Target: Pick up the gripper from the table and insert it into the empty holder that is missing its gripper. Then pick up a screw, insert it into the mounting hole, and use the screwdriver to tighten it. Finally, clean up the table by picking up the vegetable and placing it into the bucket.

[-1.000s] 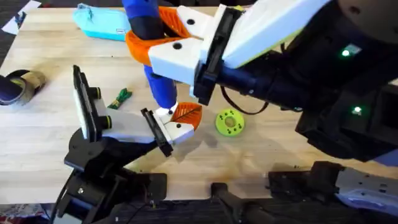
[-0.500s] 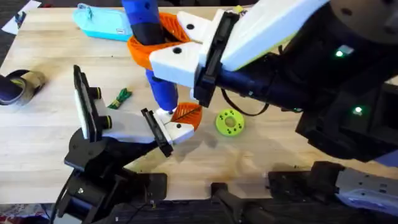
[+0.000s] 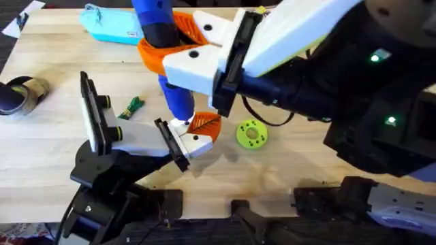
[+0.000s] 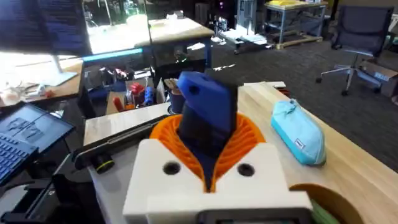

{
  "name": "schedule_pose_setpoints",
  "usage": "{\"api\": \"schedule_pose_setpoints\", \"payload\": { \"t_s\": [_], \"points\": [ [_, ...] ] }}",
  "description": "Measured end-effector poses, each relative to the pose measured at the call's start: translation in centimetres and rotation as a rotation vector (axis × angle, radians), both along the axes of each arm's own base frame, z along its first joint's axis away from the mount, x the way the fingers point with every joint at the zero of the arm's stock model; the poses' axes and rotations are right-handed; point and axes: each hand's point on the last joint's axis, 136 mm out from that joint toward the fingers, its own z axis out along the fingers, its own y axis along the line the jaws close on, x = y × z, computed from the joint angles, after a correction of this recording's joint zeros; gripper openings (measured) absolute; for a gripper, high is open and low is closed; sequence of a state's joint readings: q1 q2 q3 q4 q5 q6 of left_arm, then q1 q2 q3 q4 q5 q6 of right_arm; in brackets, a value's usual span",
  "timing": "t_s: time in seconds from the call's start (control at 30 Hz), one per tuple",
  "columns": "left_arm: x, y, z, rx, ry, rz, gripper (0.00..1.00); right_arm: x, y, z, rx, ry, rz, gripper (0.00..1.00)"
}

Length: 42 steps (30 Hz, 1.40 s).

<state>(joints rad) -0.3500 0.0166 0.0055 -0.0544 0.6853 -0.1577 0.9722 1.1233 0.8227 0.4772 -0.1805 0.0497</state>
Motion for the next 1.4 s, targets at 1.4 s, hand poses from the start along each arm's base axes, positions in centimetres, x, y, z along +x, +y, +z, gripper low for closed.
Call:
{"api": "schedule_pose_setpoints", "payload": {
  "t_s": [1.4],
  "points": [
    [0.0, 0.0, 0.0, 0.001, 0.002, 0.0, 0.016, 18.1, -19.4, -31.7, -1.355, -0.036, -0.334, 0.054]
  ]
}}
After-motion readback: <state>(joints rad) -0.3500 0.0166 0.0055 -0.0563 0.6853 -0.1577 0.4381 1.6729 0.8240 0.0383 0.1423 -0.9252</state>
